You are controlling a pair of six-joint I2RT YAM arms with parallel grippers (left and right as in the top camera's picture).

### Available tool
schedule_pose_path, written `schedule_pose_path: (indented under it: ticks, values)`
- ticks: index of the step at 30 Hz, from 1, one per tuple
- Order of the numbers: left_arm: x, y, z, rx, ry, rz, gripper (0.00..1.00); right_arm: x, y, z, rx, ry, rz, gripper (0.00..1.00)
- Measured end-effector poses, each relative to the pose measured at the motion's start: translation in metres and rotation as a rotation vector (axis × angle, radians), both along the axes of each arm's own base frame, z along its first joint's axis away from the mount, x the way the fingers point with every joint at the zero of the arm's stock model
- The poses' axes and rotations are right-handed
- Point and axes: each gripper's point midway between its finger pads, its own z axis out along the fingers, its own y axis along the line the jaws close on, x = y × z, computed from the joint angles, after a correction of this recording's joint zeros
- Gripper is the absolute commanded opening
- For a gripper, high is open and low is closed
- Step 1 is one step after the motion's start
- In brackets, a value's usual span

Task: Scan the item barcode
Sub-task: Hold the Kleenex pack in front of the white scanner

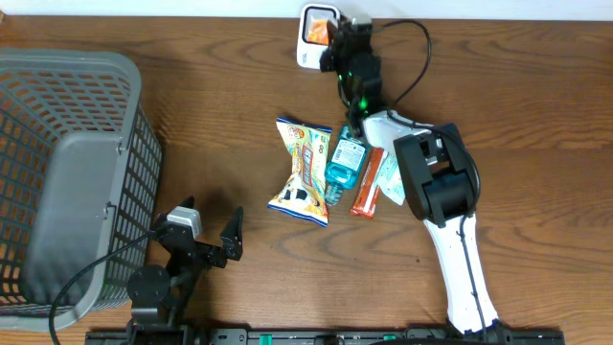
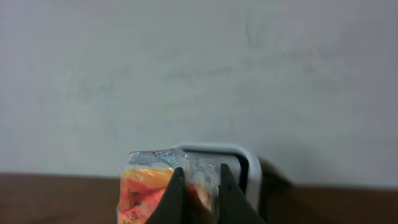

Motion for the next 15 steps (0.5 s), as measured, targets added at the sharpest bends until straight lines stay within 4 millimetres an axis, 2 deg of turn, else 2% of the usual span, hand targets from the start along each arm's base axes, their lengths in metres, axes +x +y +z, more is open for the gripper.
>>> schedule_pose_path:
  ticks: [7, 15]
  values:
    - [0.0, 0.0, 0.0, 0.0, 0.0, 0.0, 0.98, 0.016, 0.006, 0.023, -0.012, -0.013, -0.002, 0.01]
    - [0.0, 0.0, 0.0, 0.0, 0.0, 0.0, 0.98, 0.014, 0.011, 0.017, -0.088, -0.011, 0.003, 0.01]
